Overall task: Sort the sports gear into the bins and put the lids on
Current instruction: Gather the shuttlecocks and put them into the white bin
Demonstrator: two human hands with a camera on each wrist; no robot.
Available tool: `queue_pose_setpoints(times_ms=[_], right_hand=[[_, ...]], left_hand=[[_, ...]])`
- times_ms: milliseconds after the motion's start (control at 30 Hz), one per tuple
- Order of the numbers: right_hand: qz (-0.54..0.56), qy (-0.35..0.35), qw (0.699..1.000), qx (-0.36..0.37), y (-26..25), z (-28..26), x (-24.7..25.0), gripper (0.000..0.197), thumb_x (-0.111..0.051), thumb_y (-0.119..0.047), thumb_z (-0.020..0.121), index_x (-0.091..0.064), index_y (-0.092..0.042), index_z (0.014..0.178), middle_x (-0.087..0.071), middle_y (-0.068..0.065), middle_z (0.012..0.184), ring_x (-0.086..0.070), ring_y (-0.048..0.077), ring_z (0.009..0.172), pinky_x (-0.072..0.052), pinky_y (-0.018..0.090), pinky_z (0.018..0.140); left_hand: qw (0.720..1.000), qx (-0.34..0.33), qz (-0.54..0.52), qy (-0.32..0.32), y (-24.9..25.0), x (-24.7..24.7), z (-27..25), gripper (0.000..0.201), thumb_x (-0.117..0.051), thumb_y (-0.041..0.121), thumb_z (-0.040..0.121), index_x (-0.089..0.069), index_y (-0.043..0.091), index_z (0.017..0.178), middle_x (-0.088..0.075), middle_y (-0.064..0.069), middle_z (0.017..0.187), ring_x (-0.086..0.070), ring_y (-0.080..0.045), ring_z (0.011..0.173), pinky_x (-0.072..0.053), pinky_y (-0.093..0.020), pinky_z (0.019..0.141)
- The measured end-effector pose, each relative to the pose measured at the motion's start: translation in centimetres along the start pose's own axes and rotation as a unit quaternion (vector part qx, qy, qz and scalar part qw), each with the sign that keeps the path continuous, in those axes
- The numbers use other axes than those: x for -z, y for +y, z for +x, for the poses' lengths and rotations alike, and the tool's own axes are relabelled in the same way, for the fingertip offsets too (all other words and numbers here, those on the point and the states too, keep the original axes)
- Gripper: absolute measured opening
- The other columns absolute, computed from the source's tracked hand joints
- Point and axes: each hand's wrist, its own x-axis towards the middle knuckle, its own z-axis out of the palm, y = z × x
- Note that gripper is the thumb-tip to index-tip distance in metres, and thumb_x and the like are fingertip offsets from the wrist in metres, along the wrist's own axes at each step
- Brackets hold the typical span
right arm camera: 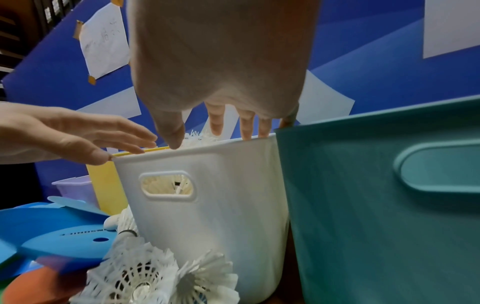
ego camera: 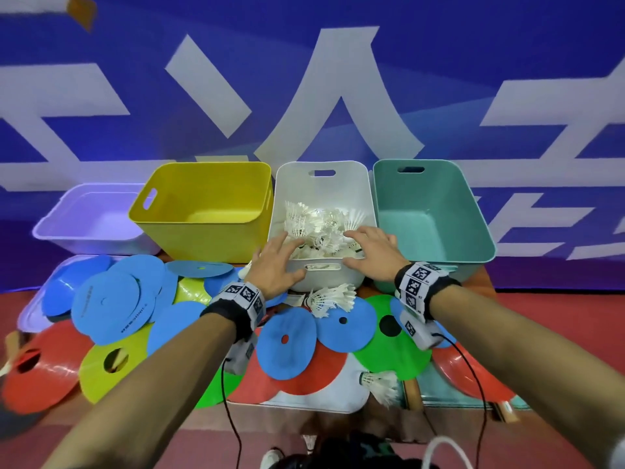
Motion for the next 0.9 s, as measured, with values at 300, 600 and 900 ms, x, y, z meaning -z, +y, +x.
queue_pose_setpoints(times_ms=[300, 600, 900], right_hand=[[-0.012, 0.02, 0.999, -0.037, -3.3, -1.5, -1.0, 0.068, -0.056, -0.053, 0.089, -0.03, -0.035, 0.149, -0.026, 0.003, 0.155, -0.018, 0.02, 0.144, -0.012, 0.043, 0.111], [-0.037, -0.011, 0.999, 0.001, -7.6, -1.6, -2.8, 0.071, -0.047, -0.059, 0.093, -0.017, -0.037, 0.153, -0.009, -0.001, 0.163, -0.007, 0.017, 0.149, -0.009, 0.048, 0.115], [-0.041, 0.055, 0.996, -0.05, -6.1, -5.2, -3.2, 0.07, -0.056, -0.051, 0.091, -0.027, -0.032, 0.151, -0.021, 0.006, 0.159, -0.014, 0.021, 0.146, -0.013, 0.043, 0.112]], left_hand=[[0.998, -0.052, -0.028, 0.001, -3.3, -0.4, -2.3, 0.064, -0.057, 0.047, 0.085, -0.039, 0.034, 0.145, -0.019, 0.0, 0.161, -0.015, -0.019, 0.148, -0.017, -0.049, 0.115], [0.995, -0.089, -0.034, -0.016, -5.9, -0.5, -2.9, 0.067, -0.053, 0.051, 0.082, -0.037, 0.037, 0.145, -0.014, 0.003, 0.162, -0.011, -0.018, 0.149, -0.016, -0.048, 0.114], [0.978, -0.195, -0.049, -0.06, -5.7, -2.1, -4.7, 0.051, -0.055, 0.043, 0.087, -0.053, 0.025, 0.134, -0.045, 0.0, 0.137, -0.044, -0.02, 0.126, -0.042, -0.037, 0.099]])
